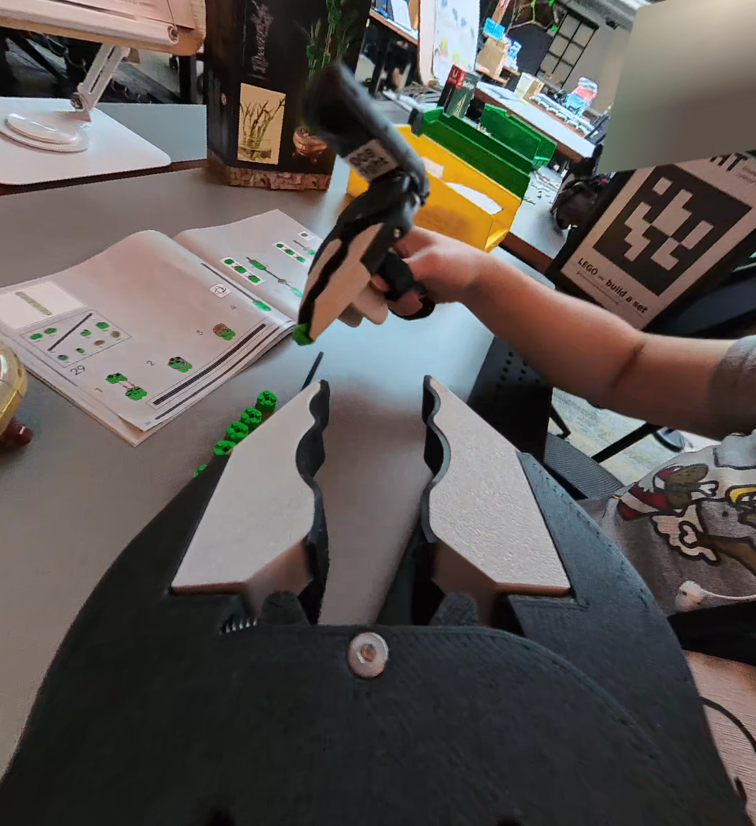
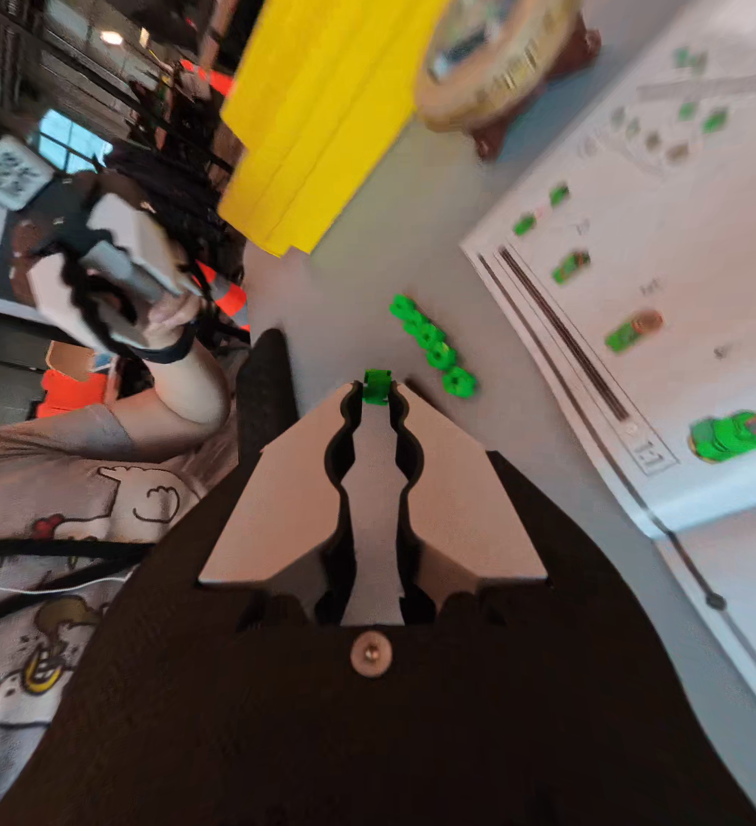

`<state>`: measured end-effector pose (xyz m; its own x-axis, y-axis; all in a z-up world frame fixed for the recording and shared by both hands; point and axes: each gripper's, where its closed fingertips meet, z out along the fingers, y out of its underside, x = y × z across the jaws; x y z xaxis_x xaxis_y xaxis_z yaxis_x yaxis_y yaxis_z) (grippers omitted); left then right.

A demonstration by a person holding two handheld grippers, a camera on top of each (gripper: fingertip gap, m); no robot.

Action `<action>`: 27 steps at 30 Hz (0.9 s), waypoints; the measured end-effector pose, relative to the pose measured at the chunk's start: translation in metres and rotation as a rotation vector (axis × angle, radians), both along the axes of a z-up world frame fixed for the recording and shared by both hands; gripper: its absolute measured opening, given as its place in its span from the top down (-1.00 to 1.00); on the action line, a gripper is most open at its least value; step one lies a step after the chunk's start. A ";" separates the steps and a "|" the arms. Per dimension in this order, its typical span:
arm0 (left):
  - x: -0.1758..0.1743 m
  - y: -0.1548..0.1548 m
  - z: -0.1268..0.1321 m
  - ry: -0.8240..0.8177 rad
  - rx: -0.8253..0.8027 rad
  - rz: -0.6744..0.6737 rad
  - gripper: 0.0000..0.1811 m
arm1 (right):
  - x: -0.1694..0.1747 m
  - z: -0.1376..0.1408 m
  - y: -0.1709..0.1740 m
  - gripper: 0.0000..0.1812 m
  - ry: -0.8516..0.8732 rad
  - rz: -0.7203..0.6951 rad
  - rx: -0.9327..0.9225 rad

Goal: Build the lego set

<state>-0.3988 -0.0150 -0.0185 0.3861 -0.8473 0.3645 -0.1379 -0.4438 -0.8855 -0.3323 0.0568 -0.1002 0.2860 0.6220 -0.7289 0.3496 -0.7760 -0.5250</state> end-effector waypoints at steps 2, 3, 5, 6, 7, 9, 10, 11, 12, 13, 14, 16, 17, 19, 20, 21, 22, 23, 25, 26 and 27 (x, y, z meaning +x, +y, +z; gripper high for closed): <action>0.001 -0.002 -0.007 0.029 -0.004 -0.011 0.58 | 0.002 -0.020 0.006 0.89 -0.074 -0.019 -0.065; 0.001 -0.002 -0.011 0.049 -0.002 -0.012 0.59 | 0.002 -0.028 0.004 0.88 -0.105 -0.011 -0.109; 0.002 0.002 -0.020 0.110 0.028 -0.001 0.60 | -0.003 -0.033 0.001 0.88 -0.103 0.000 -0.171; 0.003 0.008 -0.024 0.151 0.074 0.006 0.58 | -0.006 -0.032 0.002 0.88 -0.086 -0.009 -0.184; 0.006 0.015 -0.029 0.204 0.143 0.014 0.54 | -0.008 -0.028 0.001 0.88 -0.054 -0.013 -0.209; 0.014 0.034 -0.044 0.337 0.300 0.035 0.50 | -0.012 -0.014 -0.002 0.88 0.039 -0.009 -0.259; 0.021 0.041 -0.052 0.395 0.368 0.026 0.48 | -0.013 -0.007 -0.004 0.88 0.076 -0.004 -0.280; 0.029 0.046 -0.058 0.436 0.422 0.004 0.49 | -0.013 -0.002 -0.006 0.87 0.106 0.003 -0.295; 0.037 0.049 -0.063 0.454 0.454 -0.019 0.53 | -0.013 0.004 -0.009 0.87 0.143 0.010 -0.305; 0.046 0.049 -0.066 0.450 0.464 -0.047 0.55 | -0.013 0.010 -0.012 0.88 0.178 0.017 -0.319; 0.054 0.050 -0.067 0.430 0.460 -0.069 0.58 | -0.012 0.015 -0.015 0.89 0.202 0.028 -0.334; 0.067 0.050 -0.064 0.374 0.437 -0.098 0.63 | -0.009 0.019 -0.021 0.88 0.224 0.043 -0.337; 0.071 0.051 -0.063 0.358 0.424 -0.106 0.64 | -0.006 0.018 -0.023 0.89 0.223 0.044 -0.332; 0.078 0.052 -0.064 0.343 0.408 -0.130 0.65 | -0.001 0.018 -0.023 0.89 0.225 0.037 -0.319; 0.081 0.052 -0.066 0.346 0.409 -0.142 0.69 | 0.000 0.021 -0.023 0.89 0.246 0.039 -0.322; 0.083 0.053 -0.068 0.363 0.418 -0.145 0.72 | 0.001 0.023 -0.024 0.89 0.267 0.044 -0.330; 0.084 0.055 -0.069 0.383 0.432 -0.148 0.75 | 0.002 0.022 -0.024 0.88 0.267 0.043 -0.328; 0.085 0.055 -0.071 0.400 0.447 -0.154 0.76 | 0.003 0.021 -0.023 0.89 0.265 0.037 -0.317; 0.087 0.055 -0.072 0.417 0.475 -0.157 0.80 | 0.004 0.021 -0.020 0.89 0.278 0.030 -0.300; 0.087 0.056 -0.071 0.418 0.488 -0.147 0.81 | 0.004 0.022 -0.019 0.89 0.285 0.030 -0.298; 0.086 0.056 -0.071 0.415 0.490 -0.140 0.82 | 0.004 0.021 -0.018 0.88 0.289 0.029 -0.288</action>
